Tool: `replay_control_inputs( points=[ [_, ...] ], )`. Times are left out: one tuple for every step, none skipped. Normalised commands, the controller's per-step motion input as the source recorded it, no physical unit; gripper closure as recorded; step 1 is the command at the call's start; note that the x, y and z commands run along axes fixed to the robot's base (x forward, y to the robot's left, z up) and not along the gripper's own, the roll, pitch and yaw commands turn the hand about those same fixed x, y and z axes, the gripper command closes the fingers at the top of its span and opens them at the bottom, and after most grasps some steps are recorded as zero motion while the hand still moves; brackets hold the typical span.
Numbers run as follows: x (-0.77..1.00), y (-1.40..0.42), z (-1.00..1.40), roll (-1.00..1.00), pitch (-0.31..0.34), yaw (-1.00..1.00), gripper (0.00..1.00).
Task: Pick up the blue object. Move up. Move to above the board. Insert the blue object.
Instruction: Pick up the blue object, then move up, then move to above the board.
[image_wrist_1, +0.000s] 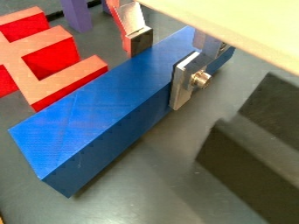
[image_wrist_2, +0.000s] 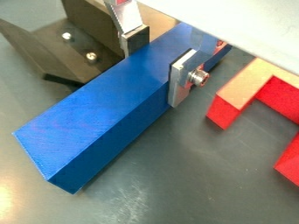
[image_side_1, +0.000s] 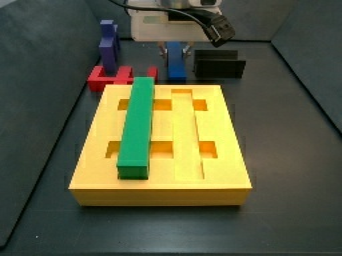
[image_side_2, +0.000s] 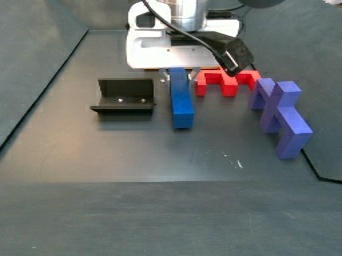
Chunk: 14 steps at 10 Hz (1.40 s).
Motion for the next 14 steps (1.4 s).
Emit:
replay_control_inputs(
  points=[
    [0.00,0.00,0.00,0.00,0.000,0.00,1.00],
    [0.00,0.00,0.00,0.00,0.000,0.00,1.00],
    [0.00,0.00,0.83,0.00,0.000,0.00,1.00],
    [0.01,0.07,0.83,0.01,-0.001,-0.02,1.00],
    [-0.04,0.06,0.64,0.01,0.040,-0.03,1.00],
    [0.00,0.03,0.24,0.00,0.013,-0.02,1.00],
    [0.00,0.00,1.40,0.00,0.000,0.00,1.00],
    [-0.01,0.00,1.40,0.00,0.014,0.00,1.00],
    [-0.03,-0.01,1.40,0.00,0.023,0.00,1.00],
    [-0.01,0.00,1.40,0.01,0.012,0.00,1.00],
    [0.01,0.00,1.40,0.00,0.048,0.00,1.00],
    [0.00,0.00,1.40,0.00,0.066,0.00,1.00],
    [0.00,0.00,1.40,0.00,0.063,0.00,1.00],
    [0.03,0.00,0.56,0.01,0.060,0.00,1.00]
  ],
)
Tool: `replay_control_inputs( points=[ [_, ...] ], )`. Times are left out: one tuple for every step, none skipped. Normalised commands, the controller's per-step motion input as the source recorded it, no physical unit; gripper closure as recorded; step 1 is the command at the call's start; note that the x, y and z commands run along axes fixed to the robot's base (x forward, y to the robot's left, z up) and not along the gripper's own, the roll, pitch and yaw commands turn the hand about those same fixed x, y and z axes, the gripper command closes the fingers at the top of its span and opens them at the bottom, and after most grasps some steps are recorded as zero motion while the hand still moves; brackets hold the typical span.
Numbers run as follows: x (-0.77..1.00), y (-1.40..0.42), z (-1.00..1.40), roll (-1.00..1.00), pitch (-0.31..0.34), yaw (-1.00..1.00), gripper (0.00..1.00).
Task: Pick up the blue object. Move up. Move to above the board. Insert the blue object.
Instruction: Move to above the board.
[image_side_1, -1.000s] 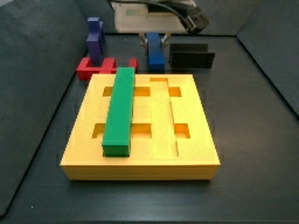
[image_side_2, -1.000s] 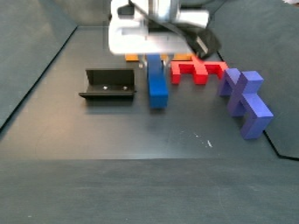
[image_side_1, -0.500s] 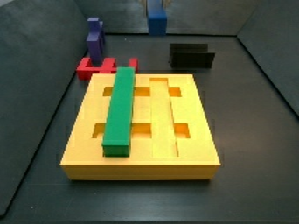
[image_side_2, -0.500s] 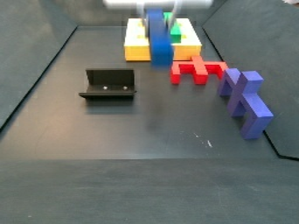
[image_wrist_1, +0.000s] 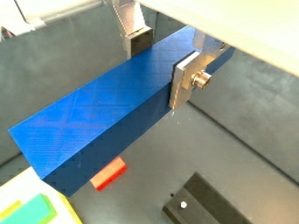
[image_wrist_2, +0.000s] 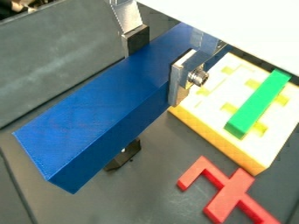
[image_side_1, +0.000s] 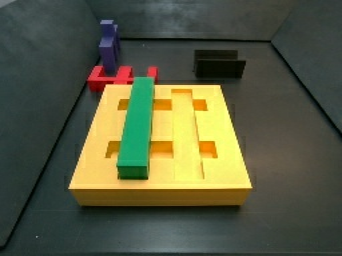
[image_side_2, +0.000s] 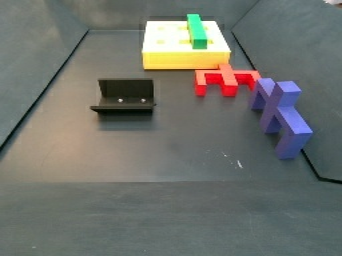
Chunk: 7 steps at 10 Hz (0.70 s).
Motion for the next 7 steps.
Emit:
replay_control_inputs(
  points=[
    [0.04,0.00,0.23,0.00,0.069,0.00,1.00],
    [-0.11,-1.40,0.21,0.05,0.300,-0.31,1.00],
    [-0.11,-1.40,0.21,0.06,0.293,-0.28,1.00],
    [-0.11,-1.40,0.23,0.07,0.233,-0.15,1.00],
    [-0.10,-1.40,0.23,0.01,0.167,-0.06,1.00],
    [-0.09,-1.40,0.23,0.00,0.130,-0.03,1.00],
    [-0.07,-1.40,0.24,0.00,0.116,-0.01,1.00]
  ],
)
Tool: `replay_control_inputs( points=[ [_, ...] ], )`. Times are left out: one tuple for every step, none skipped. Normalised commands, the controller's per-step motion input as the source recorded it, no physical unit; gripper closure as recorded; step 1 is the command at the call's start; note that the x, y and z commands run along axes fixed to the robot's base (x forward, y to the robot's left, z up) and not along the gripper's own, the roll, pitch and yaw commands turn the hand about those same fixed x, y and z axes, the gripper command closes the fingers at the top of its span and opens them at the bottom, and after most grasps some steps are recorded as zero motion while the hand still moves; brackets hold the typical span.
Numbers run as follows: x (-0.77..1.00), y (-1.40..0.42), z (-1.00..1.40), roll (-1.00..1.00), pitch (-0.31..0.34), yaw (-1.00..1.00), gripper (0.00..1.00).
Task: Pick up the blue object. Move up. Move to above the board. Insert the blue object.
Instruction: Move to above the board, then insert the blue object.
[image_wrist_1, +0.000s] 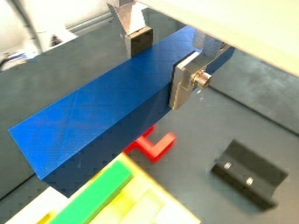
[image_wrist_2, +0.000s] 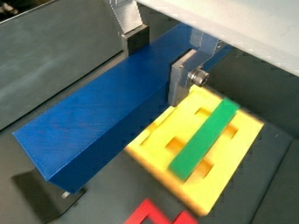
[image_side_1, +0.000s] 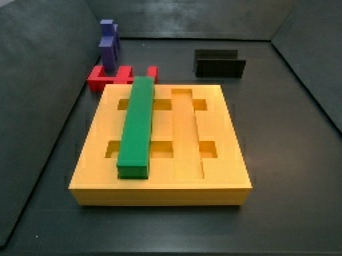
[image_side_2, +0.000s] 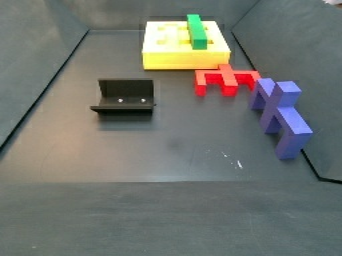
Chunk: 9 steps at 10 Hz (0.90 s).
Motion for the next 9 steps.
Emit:
replay_control_inputs(
  points=[
    [-0.04,-1.40,0.25,-0.01,0.118,0.00,1.00],
    [0.01,-0.78,0.14,0.02,0.138,0.00,1.00],
    [0.06,-0.38,0.08,0.02,0.147,0.00,1.00],
    [0.07,-0.20,0.05,0.01,0.140,0.01,1.00],
    [0.00,0.00,-0.02,0.00,0.000,0.00,1.00],
    [0.00,0.00,-0.15,0.00,0.000,0.00,1.00],
    [-0.09,0.00,-0.18,0.00,-0.120,-0.02,1.00],
    [0.00,-0.04,-0.56,0.00,-0.236,0.00,1.00],
    [0.00,-0.21,-0.84,0.07,-0.197,0.03,1.00]
  ],
)
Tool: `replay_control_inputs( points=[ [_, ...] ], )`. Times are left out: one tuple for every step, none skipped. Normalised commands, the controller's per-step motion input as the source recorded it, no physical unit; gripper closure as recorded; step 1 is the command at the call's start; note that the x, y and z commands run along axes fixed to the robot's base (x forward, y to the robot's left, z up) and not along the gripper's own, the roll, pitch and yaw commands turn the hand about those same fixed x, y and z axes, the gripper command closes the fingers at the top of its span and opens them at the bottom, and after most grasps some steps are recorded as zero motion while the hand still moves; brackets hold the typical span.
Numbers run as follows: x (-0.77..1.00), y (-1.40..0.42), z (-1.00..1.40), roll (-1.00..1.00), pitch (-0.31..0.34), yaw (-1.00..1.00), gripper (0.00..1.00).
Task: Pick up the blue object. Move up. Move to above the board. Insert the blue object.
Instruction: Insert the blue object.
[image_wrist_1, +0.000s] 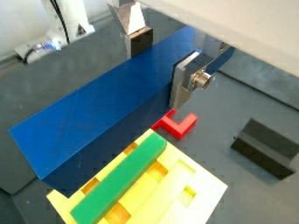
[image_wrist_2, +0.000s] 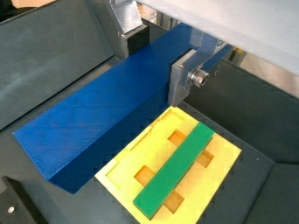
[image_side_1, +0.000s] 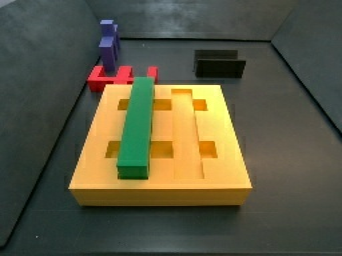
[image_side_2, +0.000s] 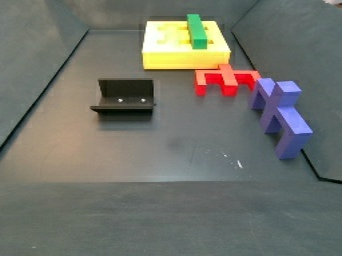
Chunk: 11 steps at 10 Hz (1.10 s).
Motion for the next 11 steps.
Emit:
replay_control_inputs(
  points=[
    [0.25,-0.23,-0.90,0.00,-0.170,0.13,1.00],
    [0.74,-0.15,-0.83,-0.10,-0.209,0.07,1.00],
    [0.77,-0.05,-0.97,-0.02,-0.126,0.03,1.00],
    [0.71,0.00,-1.00,0.03,-0.016,0.07,1.00],
    [0.67,0.00,-0.95,0.16,0.000,0.12,1.00],
    [0.63,0.00,-0.83,0.22,0.000,0.10,1.00],
    [0.39,-0.25,-1.00,0.07,-0.013,0.26,1.00],
    [0.38,-0.29,-1.00,0.05,-0.006,0.25,1.00],
    [0.45,-0.27,-1.00,0.07,-0.037,0.22,1.00],
    [0.46,-0.15,-0.94,0.15,-0.011,0.20,1.00],
    [0.31,-0.04,-0.84,0.21,0.000,0.19,1.00]
  ],
)
